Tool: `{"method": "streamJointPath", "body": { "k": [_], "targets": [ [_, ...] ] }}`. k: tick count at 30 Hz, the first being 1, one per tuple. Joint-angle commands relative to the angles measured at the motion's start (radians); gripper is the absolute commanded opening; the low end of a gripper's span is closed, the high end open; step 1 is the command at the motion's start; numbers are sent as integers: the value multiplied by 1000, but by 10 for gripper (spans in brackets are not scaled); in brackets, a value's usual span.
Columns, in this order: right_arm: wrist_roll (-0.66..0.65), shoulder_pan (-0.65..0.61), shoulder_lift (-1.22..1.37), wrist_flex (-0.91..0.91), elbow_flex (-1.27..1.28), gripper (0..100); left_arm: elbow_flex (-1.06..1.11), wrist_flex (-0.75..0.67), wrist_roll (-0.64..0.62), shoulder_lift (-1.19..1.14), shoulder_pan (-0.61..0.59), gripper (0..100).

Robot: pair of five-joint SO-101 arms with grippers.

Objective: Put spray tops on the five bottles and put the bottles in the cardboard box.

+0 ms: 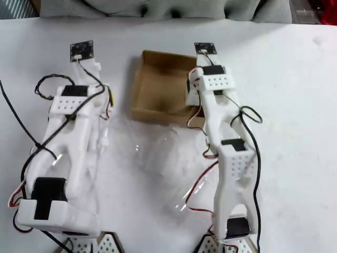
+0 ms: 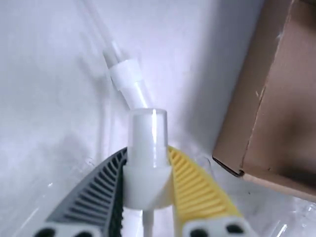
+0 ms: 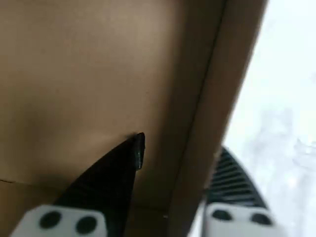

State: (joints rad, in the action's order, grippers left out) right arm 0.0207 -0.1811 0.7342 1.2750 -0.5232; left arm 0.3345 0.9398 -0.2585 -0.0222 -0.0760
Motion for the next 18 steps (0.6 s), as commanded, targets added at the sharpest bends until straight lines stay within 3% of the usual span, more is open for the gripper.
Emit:
{"method": "streamJointPath", "body": {
  "k": [1,7,14,18],
  "targets": [
    [-127,-2,56,137,-210,32,-12,-20,5,58,-19,20],
    [-296,-1,131,331,-388,19,-12,-20,5,58,-27,20],
    [-491,-10,130,375,-390,19,-12,-20,5,58,-27,20],
    [-516,-10,110,414,-388,19,-12,-20,5,58,-27,20]
  ]
}}
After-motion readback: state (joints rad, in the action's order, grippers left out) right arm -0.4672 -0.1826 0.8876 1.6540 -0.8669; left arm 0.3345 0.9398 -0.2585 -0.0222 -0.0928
